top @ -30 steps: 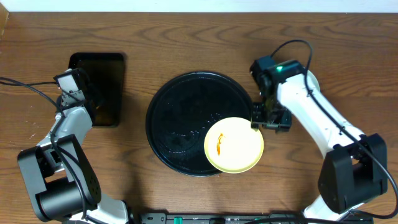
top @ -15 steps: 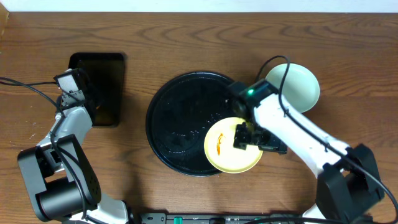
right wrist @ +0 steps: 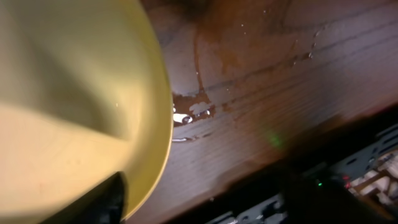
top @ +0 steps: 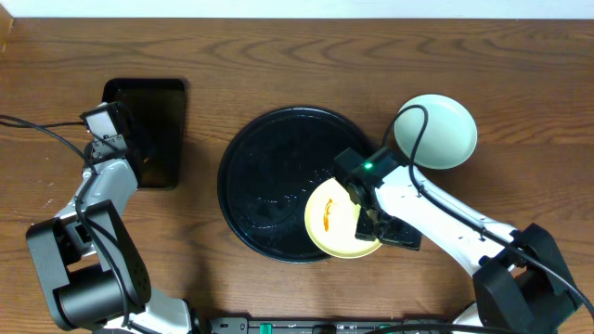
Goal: Clean dirty plates on tray and stack at the side
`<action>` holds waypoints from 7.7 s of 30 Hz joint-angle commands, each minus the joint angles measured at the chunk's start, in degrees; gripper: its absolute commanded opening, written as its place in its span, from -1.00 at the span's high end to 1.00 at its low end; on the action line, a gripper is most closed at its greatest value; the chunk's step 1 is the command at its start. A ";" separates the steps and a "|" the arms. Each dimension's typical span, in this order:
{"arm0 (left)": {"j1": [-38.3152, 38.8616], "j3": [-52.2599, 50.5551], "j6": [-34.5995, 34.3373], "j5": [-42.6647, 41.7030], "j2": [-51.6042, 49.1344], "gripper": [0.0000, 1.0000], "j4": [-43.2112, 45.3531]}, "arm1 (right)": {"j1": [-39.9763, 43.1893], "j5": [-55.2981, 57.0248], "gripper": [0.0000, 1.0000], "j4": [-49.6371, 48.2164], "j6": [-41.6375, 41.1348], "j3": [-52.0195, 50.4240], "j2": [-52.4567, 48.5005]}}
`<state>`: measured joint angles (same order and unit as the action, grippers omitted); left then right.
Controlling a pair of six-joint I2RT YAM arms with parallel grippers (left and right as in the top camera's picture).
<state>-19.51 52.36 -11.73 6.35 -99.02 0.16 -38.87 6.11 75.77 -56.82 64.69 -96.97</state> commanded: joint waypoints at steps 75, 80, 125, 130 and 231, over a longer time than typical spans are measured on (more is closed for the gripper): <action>-0.20 -0.76 0.55 0.13 0.00 0.85 -0.52 | 6.25 -9.11 0.39 -35.60 24.90 8.41 -8.81; -0.20 -0.76 0.55 0.13 0.00 0.85 -0.52 | 7.80 -9.42 0.14 -32.98 29.03 9.53 -8.37; -0.20 -0.76 0.55 0.11 0.00 0.84 -0.48 | 10.36 -13.14 0.81 -30.95 36.30 16.09 -21.24; -0.20 -0.76 0.52 0.11 -0.02 0.85 -0.48 | 8.46 -13.73 0.98 -33.62 36.04 16.09 -21.27; -1.70 0.85 1.01 -8.72 3.41 0.85 7.15 | 5.77 -9.09 0.98 -33.55 35.06 16.09 -21.27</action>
<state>-20.91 53.12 -13.02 -2.85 -93.25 6.61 -32.75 -5.48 42.48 -21.45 80.93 -117.73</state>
